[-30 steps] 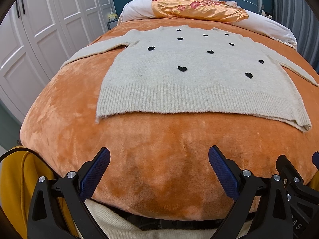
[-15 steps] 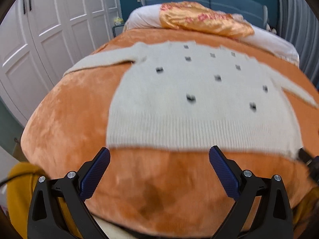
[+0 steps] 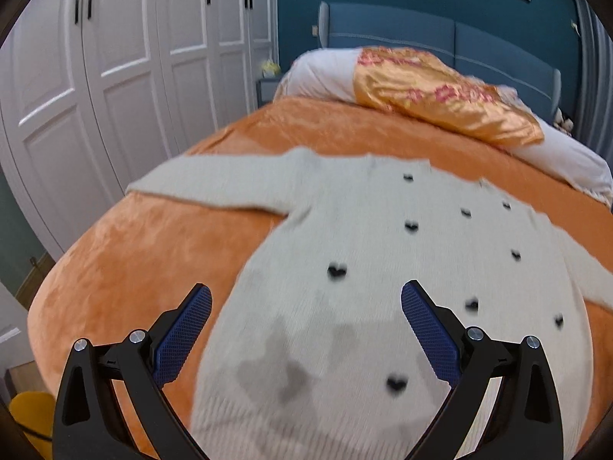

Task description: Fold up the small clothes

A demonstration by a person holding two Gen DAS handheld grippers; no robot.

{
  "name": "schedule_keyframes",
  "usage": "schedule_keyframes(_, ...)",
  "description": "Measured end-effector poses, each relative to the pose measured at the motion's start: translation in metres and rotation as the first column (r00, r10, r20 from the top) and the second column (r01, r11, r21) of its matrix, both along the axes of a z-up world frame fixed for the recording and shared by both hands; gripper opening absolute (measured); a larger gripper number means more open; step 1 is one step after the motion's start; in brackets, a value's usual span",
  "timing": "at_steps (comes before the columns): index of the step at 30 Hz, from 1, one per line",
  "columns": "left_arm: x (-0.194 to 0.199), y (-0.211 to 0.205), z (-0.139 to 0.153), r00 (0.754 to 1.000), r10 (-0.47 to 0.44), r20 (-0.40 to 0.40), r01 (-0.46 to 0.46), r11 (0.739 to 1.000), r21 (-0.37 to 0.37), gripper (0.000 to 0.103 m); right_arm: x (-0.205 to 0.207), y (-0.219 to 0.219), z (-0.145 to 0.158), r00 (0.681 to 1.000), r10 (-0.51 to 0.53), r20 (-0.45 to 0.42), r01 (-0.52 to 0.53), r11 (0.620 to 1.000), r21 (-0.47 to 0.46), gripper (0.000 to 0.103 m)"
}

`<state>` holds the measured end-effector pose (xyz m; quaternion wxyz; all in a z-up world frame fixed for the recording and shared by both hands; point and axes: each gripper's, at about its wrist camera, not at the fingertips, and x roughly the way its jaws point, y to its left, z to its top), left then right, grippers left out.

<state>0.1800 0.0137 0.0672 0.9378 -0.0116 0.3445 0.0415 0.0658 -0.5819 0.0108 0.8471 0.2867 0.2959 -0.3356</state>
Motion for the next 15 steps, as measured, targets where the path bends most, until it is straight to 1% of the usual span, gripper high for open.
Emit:
schedule_keyframes(1, 0.01, -0.006, -0.001, 1.0, -0.01, -0.006, 0.01, 1.0, 0.012, 0.097, 0.007, -0.014, -0.006, 1.0, -0.017, -0.009, 0.018, 1.0, 0.009, 0.098)
schedule_keyframes(4, 0.033, -0.021, -0.009, 0.997, -0.049, -0.061, 0.052, 0.998, 0.043, 0.097, 0.028, -0.042, -0.026, 0.998, -0.055, -0.032, 0.057, 0.997, 0.046, 0.098)
schedule_keyframes(6, 0.044, -0.028, -0.017, 0.995, -0.067, -0.068, 0.07, 0.997, 0.042, 0.097, 0.041, -0.056, -0.038, 0.996, -0.076, -0.044, 0.079, 0.994, 0.075, 0.091)
schedule_keyframes(7, 0.048, -0.031, -0.021, 0.995, -0.067, -0.07, 0.071, 0.996, 0.046, 0.097, 0.047, -0.059, -0.044, 0.995, -0.083, -0.052, 0.087, 0.992, 0.093, 0.075)
schedule_keyframes(8, 0.05, -0.034, -0.024, 0.995, -0.074, -0.068, 0.077, 0.996, 0.048, 0.097, 0.054, -0.064, -0.048, 0.994, -0.09, -0.062, 0.096, 0.989, 0.108, 0.066)
schedule_keyframes(9, 0.053, -0.036, -0.026, 0.994, -0.087, -0.068, 0.091, 0.995, 0.047, 0.097, 0.059, -0.064, -0.047, 0.993, -0.103, -0.064, 0.109, 0.99, 0.094, 0.061)
schedule_keyframes(10, 0.058, -0.038, -0.028, 0.993, -0.098, -0.073, 0.102, 0.993, 0.054, 0.097, 0.065, -0.061, -0.043, 0.996, -0.08, -0.035, 0.083, 0.991, 0.1, 0.036)
schedule_keyframes(11, 0.061, -0.04, -0.029, 0.993, -0.097, -0.071, 0.101, 0.993, 0.061, 0.097, 0.074, -0.057, -0.037, 0.999, -0.049, 0.0, 0.048, 0.991, 0.121, 0.008)
schedule_keyframes(12, 0.065, -0.041, -0.03, 0.993, -0.098, -0.068, 0.102, 0.993, 0.06, 0.097, 0.081, -0.049, -0.026, 0.999, -0.034, 0.036, 0.03, 0.993, 0.113, 0.009)
schedule_keyframes(13, 0.068, -0.041, -0.029, 0.993, -0.101, -0.061, 0.104, 0.993, 0.055, 0.097, 0.089, -0.035, -0.011, 0.996, -0.002, 0.09, -0.006, 0.996, 0.089, 0.009)
schedule_keyframes(14, 0.072, -0.04, -0.028, 0.993, -0.102, -0.055, 0.104, 0.993, 0.049, 0.097, 0.098, -0.016, 0.008, 0.987, 0.055, 0.149, -0.064, 0.996, 0.06, 0.009)
schedule_keyframes(15, 0.074, -0.04, -0.027, 0.993, -0.103, -0.052, 0.105, 0.993, 0.044, 0.097, 0.114, 0.016, 0.034, 0.965, 0.155, 0.212, -0.161, 0.987, 0.008, 0.009)
